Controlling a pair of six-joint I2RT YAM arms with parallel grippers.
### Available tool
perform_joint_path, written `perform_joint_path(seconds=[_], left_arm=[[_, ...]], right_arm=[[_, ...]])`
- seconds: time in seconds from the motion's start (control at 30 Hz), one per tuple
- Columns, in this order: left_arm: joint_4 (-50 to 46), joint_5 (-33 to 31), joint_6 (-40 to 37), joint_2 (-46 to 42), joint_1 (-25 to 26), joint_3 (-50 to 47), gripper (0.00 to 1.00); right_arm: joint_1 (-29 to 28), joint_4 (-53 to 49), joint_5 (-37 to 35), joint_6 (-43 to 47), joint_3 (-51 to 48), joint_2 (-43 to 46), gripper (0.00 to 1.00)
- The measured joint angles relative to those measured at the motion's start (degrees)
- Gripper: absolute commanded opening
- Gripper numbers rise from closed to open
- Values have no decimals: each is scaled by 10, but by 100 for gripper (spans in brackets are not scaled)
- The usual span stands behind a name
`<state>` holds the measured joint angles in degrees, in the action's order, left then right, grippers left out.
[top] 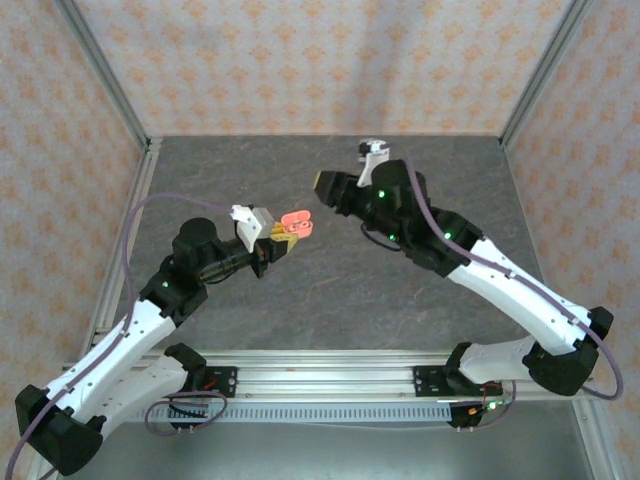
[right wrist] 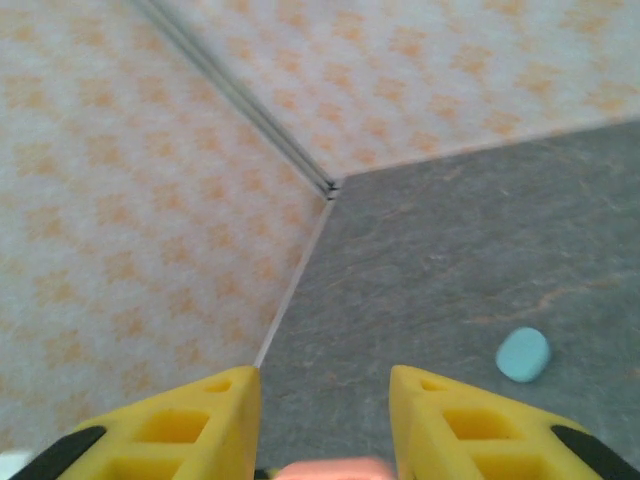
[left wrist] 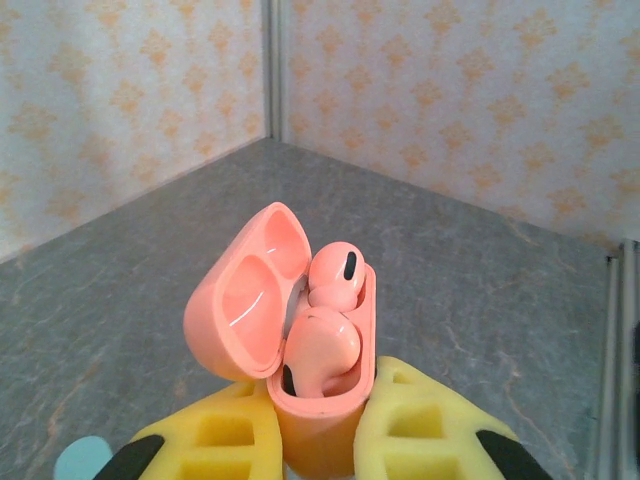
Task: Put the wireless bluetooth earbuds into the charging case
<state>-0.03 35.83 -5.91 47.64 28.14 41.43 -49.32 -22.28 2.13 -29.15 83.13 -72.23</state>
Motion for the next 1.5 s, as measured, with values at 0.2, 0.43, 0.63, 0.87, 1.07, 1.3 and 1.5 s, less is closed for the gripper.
perform_joint_path(seconds=[0.2,0.43,0.63,0.87,1.07,1.3,1.5], left_arm=[[-23,43,-2,6,0,27,0],[-37,58,-2,15,0,31,0],[-40,58,-2,20,0,35,0],[-41,58,-2,20,0,37,0],[-47,57,-1,16,0,37,0],[-51,52,1,18,0,37,0],[-50,50,3,20,0,37,0]], right_arm=[[83,-13,127,-66,-53,-3,33],[82,31,269,-107,-92,-38,31],[82,100,358,-127,-108,-46,29],[91,159,404,-142,-127,-46,27],[94,173,428,-146,-132,-45,24],[90,165,454,-141,-138,-26,24],[85,141,463,-120,-138,-4,25]])
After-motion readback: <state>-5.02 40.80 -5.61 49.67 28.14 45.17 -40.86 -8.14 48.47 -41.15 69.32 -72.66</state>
